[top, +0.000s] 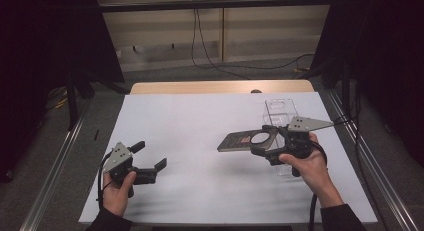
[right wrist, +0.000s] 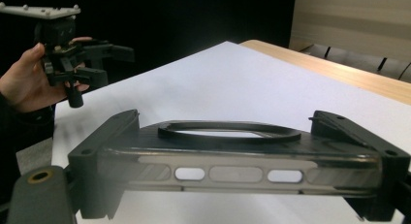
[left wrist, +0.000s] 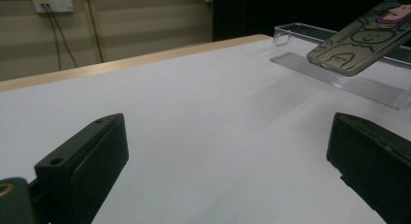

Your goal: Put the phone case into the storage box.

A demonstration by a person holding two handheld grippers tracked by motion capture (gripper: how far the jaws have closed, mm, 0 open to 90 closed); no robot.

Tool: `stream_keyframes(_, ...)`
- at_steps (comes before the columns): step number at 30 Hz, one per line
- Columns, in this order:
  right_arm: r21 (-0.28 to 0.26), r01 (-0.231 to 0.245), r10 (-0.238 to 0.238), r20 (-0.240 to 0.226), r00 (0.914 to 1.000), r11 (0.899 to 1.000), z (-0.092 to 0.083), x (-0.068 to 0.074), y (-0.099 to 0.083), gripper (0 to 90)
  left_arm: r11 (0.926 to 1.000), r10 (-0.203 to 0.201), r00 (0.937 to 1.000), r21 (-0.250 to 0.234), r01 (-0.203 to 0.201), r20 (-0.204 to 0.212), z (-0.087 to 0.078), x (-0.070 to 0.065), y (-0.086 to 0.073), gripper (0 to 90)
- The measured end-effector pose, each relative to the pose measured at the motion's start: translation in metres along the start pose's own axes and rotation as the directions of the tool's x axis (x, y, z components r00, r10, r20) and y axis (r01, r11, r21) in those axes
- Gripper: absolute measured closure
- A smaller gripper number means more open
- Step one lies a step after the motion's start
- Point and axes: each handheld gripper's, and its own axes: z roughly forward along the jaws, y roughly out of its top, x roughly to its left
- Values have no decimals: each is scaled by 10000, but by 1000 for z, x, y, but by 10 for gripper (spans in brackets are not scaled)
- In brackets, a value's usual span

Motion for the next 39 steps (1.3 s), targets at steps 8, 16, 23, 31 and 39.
stream_keyframes(8,-151,-15,22,475,9989,9999,-8,-4,3,116,10000,-90,9985,27,92,-531,-6,1,-12,13)
stream_keyframes(16,-215,-106,128,1038,9945,9997,-16,-15,15,116,9997,-179,9950,-207,160,-980,-20,7,-18,11)
stream_keyframes(23,-207,-277,306,1569,9871,9994,-20,-28,25,116,9993,-120,9941,-362,82,-1078,-26,7,-22,15)
stream_keyframes(31,-195,-246,281,2091,9775,9995,-29,-40,38,116,9998,-70,9968,-190,55,-793,-24,3,-23,19)
stream_keyframes(39,-164,-435,462,2647,9632,9989,-37,-55,46,116,9998,82,9969,-175,-96,-783,-24,1,-21,27)
